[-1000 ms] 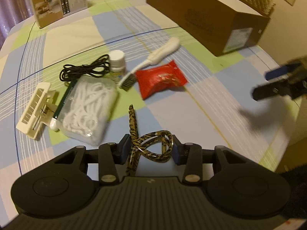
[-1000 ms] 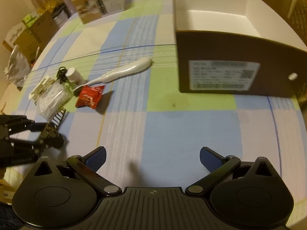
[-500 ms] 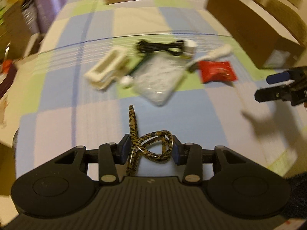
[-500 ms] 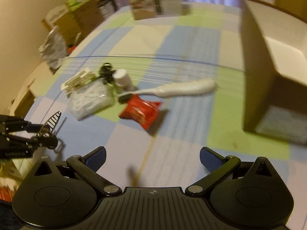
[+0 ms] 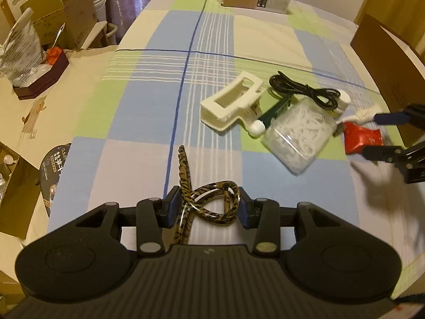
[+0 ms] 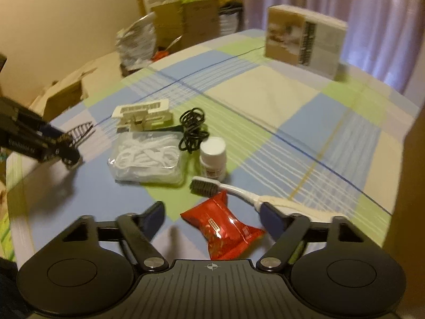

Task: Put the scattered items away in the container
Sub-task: 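Grasp the leopard-print hair clip with the left tool while the right tool grasps the red candy packet, then carry the hair clip and red packet with both tools over the box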

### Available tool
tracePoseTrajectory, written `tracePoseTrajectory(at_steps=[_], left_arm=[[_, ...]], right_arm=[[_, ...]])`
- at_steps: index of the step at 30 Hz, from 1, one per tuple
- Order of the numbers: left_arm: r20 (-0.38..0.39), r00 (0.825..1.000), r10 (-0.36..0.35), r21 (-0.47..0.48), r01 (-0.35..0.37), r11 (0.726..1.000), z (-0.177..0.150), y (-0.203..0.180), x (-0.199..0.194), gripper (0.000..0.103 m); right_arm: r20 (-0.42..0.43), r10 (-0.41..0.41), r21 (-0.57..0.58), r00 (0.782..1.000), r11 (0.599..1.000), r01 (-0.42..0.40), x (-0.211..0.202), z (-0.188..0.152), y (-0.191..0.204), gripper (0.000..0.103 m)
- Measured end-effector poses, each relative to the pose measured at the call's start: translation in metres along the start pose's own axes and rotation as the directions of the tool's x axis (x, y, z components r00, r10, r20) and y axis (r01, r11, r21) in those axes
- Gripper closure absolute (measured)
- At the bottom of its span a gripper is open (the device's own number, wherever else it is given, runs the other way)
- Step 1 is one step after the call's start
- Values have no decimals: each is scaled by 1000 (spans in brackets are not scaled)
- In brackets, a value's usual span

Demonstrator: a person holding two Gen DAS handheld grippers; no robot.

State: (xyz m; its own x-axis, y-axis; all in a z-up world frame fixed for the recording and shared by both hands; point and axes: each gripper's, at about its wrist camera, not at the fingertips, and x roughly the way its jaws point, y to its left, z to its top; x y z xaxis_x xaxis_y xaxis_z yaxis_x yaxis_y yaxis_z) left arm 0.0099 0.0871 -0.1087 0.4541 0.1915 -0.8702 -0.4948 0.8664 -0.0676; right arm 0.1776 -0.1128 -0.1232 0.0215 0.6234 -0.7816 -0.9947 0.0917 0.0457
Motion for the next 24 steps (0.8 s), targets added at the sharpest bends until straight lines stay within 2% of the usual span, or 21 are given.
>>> tracePoseTrajectory(at_steps=[3, 5, 6, 10, 17, 24], left_arm=[[-6, 1000, 0, -1, 0, 1000, -1, -2, 1, 65], [-12, 1000, 2, 2, -2, 1000, -2, -3, 2, 65], [-16, 1000, 3, 3, -2, 1000, -3, -4, 3, 65], [-17, 1000, 1, 3, -1, 1000, -4, -7, 3, 65], [-29, 999, -26, 28, 27, 999, -11, -20, 1, 65], [-66, 993, -99, 117, 106, 987, -25, -53, -7, 65]], right_arm=[[-29, 15, -32, 999, 999, -16, 11, 1, 1, 39], [-52, 20, -42, 998, 999, -22, 16, 1, 2, 51], [-67, 20, -49, 998, 999, -24, 18, 0, 2, 62], [-80, 24, -24, 996, 999, -26, 15, -5, 0, 74], [-99, 16, 63, 995, 998, -10, -10, -28, -4, 75], [-107, -17, 223, 994, 974, 40, -51, -67, -19, 76]])
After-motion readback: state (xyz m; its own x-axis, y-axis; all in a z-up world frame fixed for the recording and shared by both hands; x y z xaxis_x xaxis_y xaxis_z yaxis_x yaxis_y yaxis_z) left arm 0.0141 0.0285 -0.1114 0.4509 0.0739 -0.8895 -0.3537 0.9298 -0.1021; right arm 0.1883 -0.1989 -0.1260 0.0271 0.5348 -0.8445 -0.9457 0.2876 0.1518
